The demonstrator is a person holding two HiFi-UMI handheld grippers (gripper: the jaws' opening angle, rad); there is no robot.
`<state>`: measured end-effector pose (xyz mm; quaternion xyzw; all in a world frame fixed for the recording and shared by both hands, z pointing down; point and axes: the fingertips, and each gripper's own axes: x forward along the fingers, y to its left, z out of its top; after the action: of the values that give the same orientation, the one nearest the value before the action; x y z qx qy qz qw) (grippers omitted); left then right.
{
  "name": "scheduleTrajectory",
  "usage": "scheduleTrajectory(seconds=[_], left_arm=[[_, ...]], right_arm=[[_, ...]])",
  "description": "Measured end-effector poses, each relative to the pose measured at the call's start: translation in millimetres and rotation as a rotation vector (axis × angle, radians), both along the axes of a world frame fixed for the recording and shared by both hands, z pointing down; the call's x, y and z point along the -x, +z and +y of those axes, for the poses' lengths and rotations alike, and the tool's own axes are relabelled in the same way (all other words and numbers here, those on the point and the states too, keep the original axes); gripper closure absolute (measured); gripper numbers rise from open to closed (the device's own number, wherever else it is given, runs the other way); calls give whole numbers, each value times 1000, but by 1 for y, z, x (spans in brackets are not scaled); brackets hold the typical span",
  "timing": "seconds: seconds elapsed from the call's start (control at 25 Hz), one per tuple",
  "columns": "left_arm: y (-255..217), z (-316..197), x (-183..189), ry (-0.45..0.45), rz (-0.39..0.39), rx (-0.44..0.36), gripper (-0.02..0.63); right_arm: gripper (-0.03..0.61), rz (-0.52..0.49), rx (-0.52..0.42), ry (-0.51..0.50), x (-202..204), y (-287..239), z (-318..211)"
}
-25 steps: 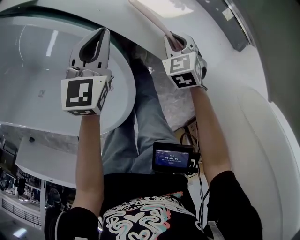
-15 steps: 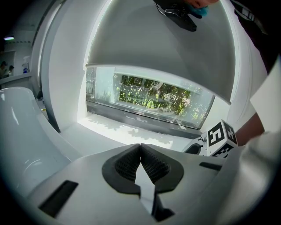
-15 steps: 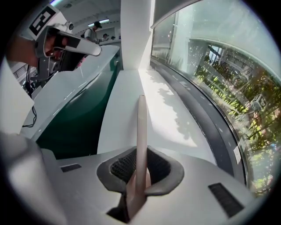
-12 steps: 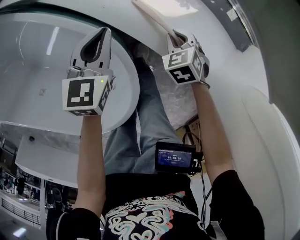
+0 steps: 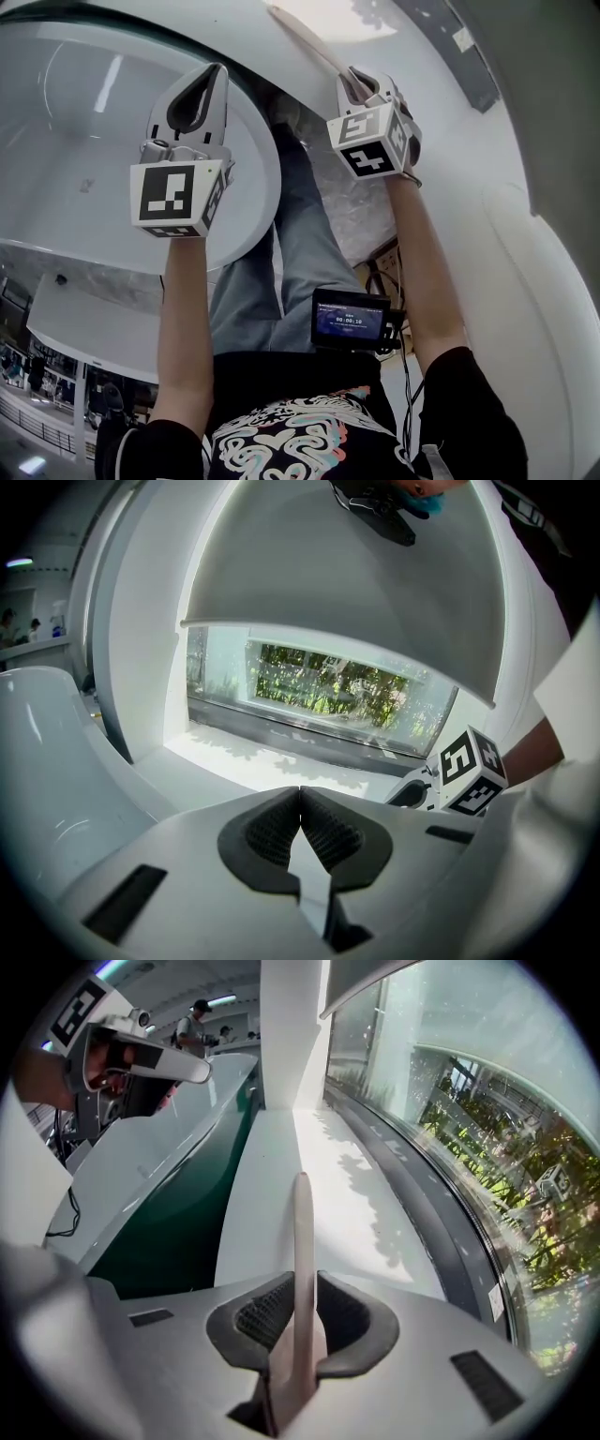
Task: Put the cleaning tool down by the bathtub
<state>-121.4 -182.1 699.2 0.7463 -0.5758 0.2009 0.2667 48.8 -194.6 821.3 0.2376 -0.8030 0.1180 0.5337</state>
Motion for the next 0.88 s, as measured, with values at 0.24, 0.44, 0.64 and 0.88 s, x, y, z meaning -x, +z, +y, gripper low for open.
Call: scheduleTrajectory(seconds=[0.24,0.44,0.64,0.88], left_arm=[[-3,4,-3,10,-15,-6,597],[-5,8,-2,3,-19,-10,597],[-11,13,-1,-6,-28,-19,597],[-22,16,0,0,-50,-40,597]], right_arm=[[508,-13,26,26,-2,-1,3],[508,-22,37,43,-3,-3,7],[508,-25,31,49,-6,-7,7],[508,-40,12,65,-7,-18,7]])
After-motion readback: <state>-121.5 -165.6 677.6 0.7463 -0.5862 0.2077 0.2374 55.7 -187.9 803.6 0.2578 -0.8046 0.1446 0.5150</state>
